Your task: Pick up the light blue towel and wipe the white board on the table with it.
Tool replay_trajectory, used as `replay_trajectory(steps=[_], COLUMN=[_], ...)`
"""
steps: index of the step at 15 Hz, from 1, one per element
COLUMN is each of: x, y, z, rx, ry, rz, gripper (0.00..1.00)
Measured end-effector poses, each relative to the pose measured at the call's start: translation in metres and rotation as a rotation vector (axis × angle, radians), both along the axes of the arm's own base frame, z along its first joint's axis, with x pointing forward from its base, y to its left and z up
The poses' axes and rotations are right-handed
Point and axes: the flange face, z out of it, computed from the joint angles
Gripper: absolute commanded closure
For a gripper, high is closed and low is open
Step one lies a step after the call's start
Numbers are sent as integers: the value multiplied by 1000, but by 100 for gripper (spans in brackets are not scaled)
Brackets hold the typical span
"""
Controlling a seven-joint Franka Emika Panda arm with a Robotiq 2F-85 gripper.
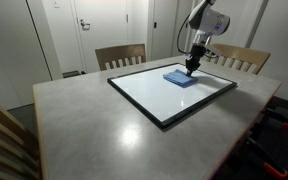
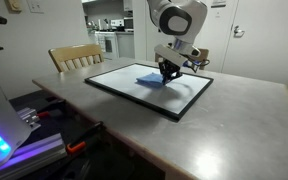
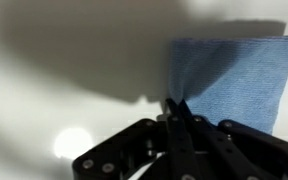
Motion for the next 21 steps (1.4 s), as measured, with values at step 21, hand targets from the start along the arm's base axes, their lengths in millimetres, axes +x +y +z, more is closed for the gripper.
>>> replay_trajectory(steps=[21], x=[-15], y=[-62], z=[6], rx=[-139], ry=[-13], rz=[2], gripper=[99])
